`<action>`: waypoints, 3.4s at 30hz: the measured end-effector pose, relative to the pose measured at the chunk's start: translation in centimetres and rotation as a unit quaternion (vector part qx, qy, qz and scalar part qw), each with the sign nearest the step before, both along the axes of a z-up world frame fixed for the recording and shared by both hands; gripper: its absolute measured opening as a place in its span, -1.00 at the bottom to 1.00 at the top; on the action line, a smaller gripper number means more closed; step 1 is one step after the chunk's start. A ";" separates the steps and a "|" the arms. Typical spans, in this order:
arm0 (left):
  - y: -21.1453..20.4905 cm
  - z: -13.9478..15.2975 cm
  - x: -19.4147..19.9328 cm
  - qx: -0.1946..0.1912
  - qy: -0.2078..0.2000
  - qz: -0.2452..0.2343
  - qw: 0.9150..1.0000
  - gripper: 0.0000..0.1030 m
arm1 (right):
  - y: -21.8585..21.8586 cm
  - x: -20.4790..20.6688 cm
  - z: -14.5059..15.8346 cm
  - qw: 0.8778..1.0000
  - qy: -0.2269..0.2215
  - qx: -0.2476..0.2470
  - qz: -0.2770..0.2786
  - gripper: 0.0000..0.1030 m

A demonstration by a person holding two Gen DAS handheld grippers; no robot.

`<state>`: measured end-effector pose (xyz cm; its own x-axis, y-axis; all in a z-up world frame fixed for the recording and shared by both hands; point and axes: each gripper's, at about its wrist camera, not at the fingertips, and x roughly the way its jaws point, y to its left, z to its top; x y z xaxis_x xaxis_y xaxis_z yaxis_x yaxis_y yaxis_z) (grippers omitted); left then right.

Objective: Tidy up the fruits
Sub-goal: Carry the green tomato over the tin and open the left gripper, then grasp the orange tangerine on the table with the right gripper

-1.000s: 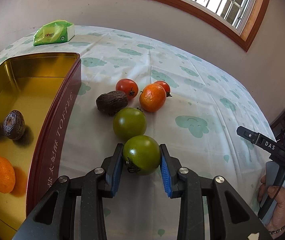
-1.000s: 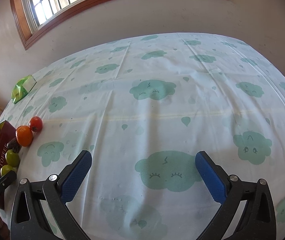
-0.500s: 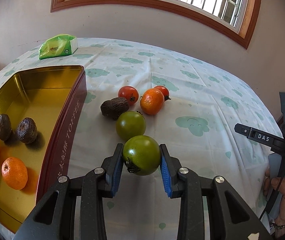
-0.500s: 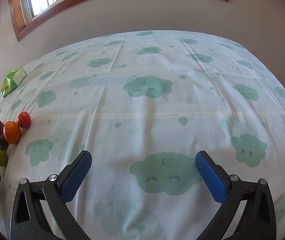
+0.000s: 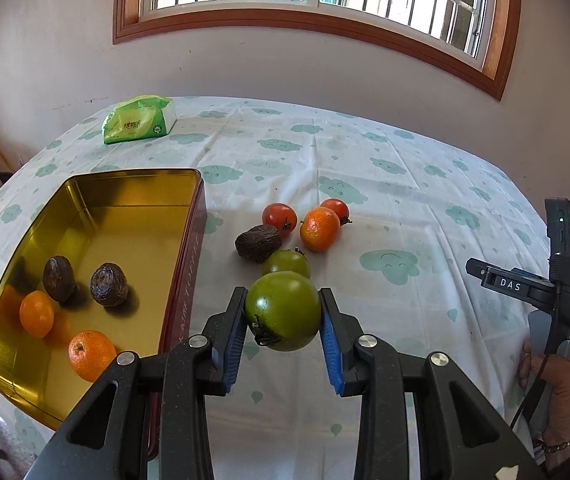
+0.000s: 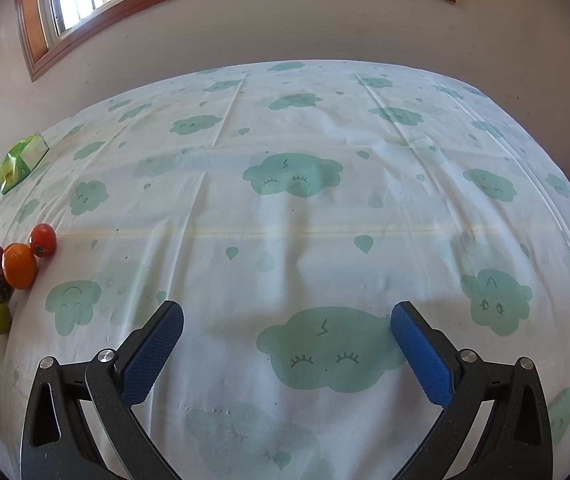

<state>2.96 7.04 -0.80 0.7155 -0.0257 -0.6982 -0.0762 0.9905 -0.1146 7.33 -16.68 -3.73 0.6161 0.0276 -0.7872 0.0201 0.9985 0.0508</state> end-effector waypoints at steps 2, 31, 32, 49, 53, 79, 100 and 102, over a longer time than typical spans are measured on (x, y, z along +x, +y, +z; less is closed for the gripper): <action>0.3 0.5 0.0 0.005 -0.002 0.002 1.000 -0.41 | 0.1 0.0 0.0 1.000 0.001 -0.002 0.000 1.00; 8.1 2.0 1.9 0.127 0.007 0.039 0.991 -0.40 | 0.5 0.1 -0.2 1.000 0.006 -0.017 -0.002 1.00; 8.4 1.9 2.2 0.132 0.009 0.041 0.990 -0.40 | 0.5 0.1 -0.2 1.000 0.006 -0.018 -0.002 1.00; 13.5 -0.3 6.2 0.167 0.079 0.053 0.981 -0.39 | 0.4 0.1 -0.3 1.000 0.007 -0.021 -0.003 1.00; 14.0 -0.7 6.9 0.159 0.099 0.053 0.981 -0.38 | 0.5 0.1 -0.3 1.000 0.007 -0.021 -0.003 1.00; 13.4 2.6 1.4 0.105 0.019 0.076 0.991 0.18 | 0.2 -0.3 0.1 1.000 -0.008 0.001 0.010 0.95; 11.3 3.7 -8.6 0.094 -0.023 0.043 0.994 0.38 | 17.5 1.1 1.7 0.953 0.047 0.216 0.208 -0.01; 11.6 3.4 -8.7 0.089 -0.021 0.044 0.995 0.38 | 18.1 1.6 1.4 0.955 0.051 0.209 0.205 -0.08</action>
<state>-5.70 18.66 2.62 0.7380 0.1600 -0.6556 -0.1620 0.9851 0.0580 8.95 1.37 -2.37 0.4059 0.5750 -0.7104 -0.3427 0.8164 0.4649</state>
